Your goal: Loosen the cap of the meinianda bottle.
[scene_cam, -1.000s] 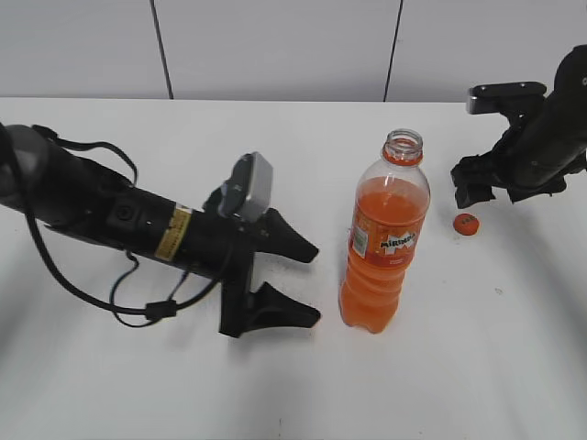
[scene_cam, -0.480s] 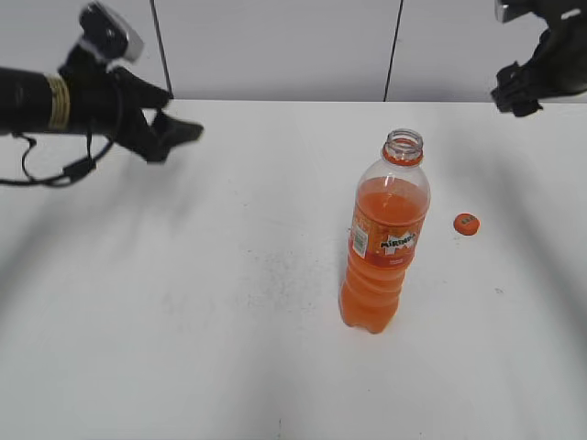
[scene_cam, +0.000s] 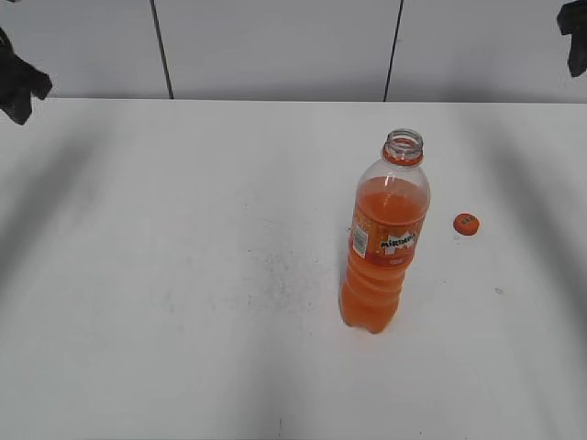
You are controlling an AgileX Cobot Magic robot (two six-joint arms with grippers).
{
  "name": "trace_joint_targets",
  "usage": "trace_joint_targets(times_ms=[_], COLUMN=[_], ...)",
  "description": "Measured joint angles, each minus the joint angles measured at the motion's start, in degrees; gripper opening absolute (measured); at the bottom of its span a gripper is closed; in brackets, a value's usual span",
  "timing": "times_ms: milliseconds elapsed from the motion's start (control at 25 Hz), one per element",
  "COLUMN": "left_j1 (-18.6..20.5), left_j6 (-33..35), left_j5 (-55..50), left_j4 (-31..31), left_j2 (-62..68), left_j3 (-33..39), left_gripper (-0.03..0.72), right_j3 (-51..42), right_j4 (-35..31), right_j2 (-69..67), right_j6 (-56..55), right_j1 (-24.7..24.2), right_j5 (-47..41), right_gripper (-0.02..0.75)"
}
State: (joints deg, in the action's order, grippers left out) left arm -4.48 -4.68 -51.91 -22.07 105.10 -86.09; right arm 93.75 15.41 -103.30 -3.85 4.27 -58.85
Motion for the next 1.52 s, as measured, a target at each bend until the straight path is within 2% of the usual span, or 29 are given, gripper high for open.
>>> trace_joint_targets(times_ms=[80, 160, 320, 400, 520, 680, 840, 960, 1120, 1280, 1520], left_j1=[0.3, 0.3, 0.3, 0.4, 0.4, 0.4, 0.4, 0.4, 0.4, 0.4, 0.4], left_j6=[5.3, 7.2, 8.1, 8.1, 8.1, 8.1, 8.1, 8.1, 8.1, 8.1, 8.1], left_j5=[-7.1, -12.3, -17.3, -17.2, -15.6, -9.9, -7.3, -7.3, -7.2, -7.2, -7.1], left_j4=[8.5, 11.9, 13.4, 13.3, 14.8, 18.2, 18.9, 20.1, 21.4, 21.6, 21.6], left_j2=[-0.8, -3.0, -9.7, -14.2, -22.7, -37.8, -54.0, -66.3, -78.4, -87.1, -94.7], left_j3=[-3.3, -5.2, -5.9, -4.1, 4.3, 22.4, 39.0, 47.1, 52.2, 53.2, 53.3], left_gripper=[0.467, 0.467, 0.465, 0.465, 0.465, 0.465, 0.465, 0.463, 0.463, 0.462, 0.461], right_j3=[3.2, 6.1, 7.0, 4.6, -4.9, -24.8, -44.0, -53.9, -61.8, -67.3, -68.0], right_j4=[-5.5, -9.6, -12.6, -12.6, -12.6, -12.6, -12.6, -12.6, -13.2, -15.4, -15.4], right_j2=[0.0, 0.4, 4.4, 8.0, 15.7, 30.3, 45.9, 55.7, 67.6, 76.2, 86.8], right_j6=[4.2, 6.5, 8.0, 9.0, 9.9, 10.0, 10.0, 10.0, 10.0, 9.8, 9.5], right_j1=[-0.1, -0.1, -0.1, -0.1, -0.1, -0.1, -0.1, -0.1, -0.1, -0.1, -0.1], right_j5=[-6.5, -9.2, -10.3, -10.3, -10.3, -7.1, -2.6, -1.8, -1.0, -0.7, 0.1], right_gripper=[0.592, 0.592, 0.592, 0.592, 0.592, 0.592, 0.592, 0.592, 0.592, 0.592, 0.592])
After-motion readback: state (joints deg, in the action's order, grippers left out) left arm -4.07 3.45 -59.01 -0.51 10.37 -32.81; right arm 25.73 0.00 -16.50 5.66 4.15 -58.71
